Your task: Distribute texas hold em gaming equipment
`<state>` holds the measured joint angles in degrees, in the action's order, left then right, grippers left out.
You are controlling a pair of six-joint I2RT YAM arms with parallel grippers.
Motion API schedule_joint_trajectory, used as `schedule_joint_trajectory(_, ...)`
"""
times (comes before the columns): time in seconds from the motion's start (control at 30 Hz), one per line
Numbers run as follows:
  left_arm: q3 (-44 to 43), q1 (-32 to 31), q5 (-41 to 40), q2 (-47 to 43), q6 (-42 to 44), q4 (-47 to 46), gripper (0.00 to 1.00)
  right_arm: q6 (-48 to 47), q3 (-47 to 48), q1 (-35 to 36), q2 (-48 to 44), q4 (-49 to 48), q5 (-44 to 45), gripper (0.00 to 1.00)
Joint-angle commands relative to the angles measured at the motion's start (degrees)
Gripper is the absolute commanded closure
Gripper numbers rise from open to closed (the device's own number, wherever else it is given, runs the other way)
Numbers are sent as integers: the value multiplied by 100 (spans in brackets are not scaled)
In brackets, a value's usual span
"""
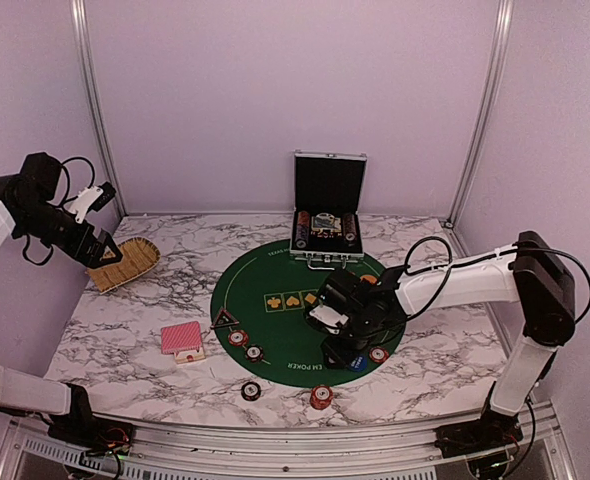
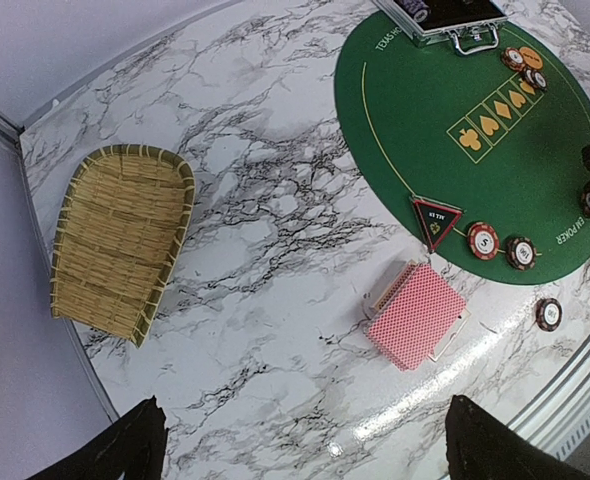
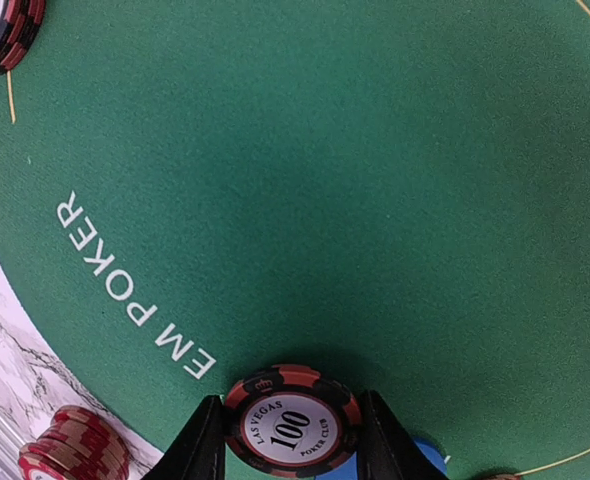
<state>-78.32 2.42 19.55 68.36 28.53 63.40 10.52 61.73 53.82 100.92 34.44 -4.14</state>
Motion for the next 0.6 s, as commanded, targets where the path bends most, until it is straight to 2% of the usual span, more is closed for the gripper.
schedule_joint_trajectory(0.0, -205, -8, 118, 31, -1, 217, 1, 81, -58, -40, -17, -175, -124, 84)
schedule_joint_trajectory(0.57, -177, -6, 176, 20, 18, 243, 1, 118, -275, -7, 16, -130, -236, 82)
